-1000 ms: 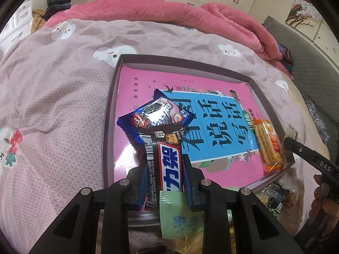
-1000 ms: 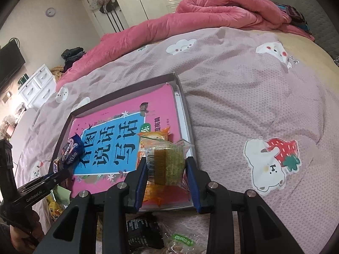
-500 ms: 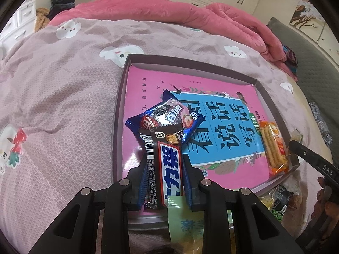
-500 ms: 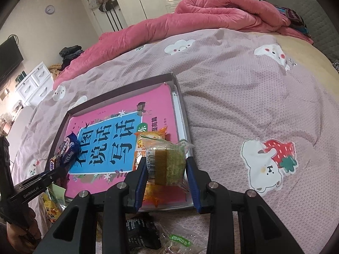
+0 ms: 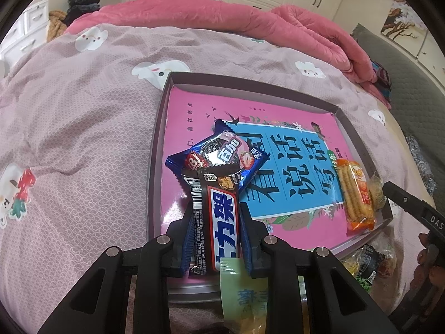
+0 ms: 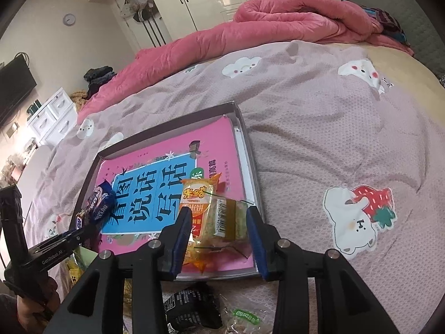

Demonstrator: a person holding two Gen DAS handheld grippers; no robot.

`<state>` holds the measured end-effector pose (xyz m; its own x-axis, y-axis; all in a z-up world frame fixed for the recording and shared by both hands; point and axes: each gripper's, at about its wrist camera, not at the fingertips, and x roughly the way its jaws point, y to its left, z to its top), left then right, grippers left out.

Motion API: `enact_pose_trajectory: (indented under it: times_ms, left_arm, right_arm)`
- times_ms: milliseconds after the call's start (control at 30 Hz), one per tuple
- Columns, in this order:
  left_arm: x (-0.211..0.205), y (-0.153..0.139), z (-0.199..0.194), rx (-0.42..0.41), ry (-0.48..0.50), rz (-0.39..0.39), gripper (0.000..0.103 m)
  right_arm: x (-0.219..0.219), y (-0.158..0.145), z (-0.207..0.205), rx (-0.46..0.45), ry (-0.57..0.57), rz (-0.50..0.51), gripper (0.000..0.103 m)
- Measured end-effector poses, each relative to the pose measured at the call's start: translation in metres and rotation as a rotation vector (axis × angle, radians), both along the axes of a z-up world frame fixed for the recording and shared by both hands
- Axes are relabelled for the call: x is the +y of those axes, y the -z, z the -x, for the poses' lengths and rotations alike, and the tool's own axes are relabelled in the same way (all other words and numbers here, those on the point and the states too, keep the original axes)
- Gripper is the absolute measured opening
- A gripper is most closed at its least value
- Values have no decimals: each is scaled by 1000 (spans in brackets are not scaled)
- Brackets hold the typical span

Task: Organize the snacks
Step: 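Open the left tool over the book while the right tool releases the pastry bag in the tray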

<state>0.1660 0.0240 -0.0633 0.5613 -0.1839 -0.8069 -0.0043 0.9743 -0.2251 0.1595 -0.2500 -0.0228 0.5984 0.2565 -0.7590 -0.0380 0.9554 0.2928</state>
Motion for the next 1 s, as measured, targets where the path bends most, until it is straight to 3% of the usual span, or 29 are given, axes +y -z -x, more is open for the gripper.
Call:
enact_pose_trajectory:
  times_ms: [333, 567, 833, 1000]
  left_arm:
    - [2, -2, 0, -8, -7, 11, 33]
    - [1, -5, 0, -15, -1, 23, 45]
    - [4, -9, 2, -26, -12, 24, 49]
    - [5, -17, 4, -57, -15, 28, 61]
  right_arm:
    - [0, -5, 2, -26, -4, -14, 41]
    - [4, -7, 4, -41, -21, -10, 43]
    - [8, -8, 5, -47, -29, -1, 46]
    - [9, -13, 7, -79, -34, 0, 51]
